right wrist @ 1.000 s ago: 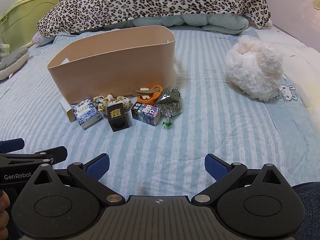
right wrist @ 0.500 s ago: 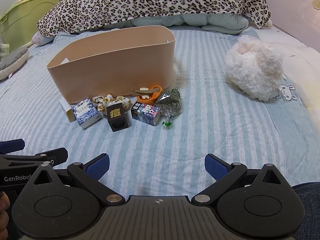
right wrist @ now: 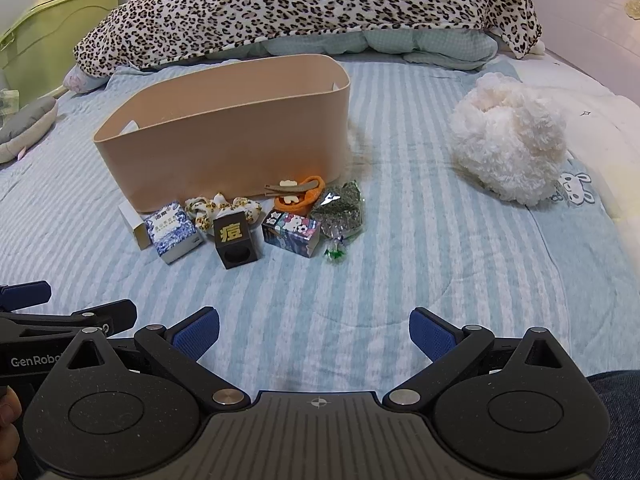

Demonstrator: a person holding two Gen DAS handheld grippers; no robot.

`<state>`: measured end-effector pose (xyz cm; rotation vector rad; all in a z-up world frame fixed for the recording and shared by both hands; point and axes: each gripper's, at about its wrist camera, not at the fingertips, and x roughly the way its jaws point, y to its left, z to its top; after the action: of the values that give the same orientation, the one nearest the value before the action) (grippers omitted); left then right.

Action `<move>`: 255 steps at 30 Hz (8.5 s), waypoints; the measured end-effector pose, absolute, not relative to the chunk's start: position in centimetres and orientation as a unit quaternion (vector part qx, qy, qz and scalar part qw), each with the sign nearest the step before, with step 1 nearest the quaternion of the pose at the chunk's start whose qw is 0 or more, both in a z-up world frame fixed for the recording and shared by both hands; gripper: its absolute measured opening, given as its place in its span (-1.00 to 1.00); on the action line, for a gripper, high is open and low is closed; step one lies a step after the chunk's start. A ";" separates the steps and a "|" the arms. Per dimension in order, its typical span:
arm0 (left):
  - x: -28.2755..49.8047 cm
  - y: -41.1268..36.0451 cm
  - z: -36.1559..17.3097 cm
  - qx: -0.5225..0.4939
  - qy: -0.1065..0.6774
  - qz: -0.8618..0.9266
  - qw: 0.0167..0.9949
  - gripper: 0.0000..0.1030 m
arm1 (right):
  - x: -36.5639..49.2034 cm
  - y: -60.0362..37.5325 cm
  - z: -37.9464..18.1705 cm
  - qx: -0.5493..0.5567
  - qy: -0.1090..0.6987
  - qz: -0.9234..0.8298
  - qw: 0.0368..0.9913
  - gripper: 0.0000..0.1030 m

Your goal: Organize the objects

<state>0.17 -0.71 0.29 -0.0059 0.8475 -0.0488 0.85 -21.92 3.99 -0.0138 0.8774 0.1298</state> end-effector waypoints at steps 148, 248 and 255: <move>8.8 1.1 2.1 0.054 0.419 0.008 0.906 0.79 | 10.5 -18.6 5.1 -0.041 0.437 0.106 0.892 0.92; 12.1 2.2 10.8 0.037 0.264 -0.091 0.960 0.27 | 15.5 -19.8 12.2 0.021 0.330 0.159 0.930 -0.43; 16.8 1.2 10.0 0.058 0.277 -0.063 0.957 0.27 | 19.4 -19.0 12.5 0.008 0.325 0.147 0.934 -0.43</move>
<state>16.76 1.17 10.00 0.1176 0.5619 -0.1276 19.44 -18.96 12.52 0.0166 0.6637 0.3003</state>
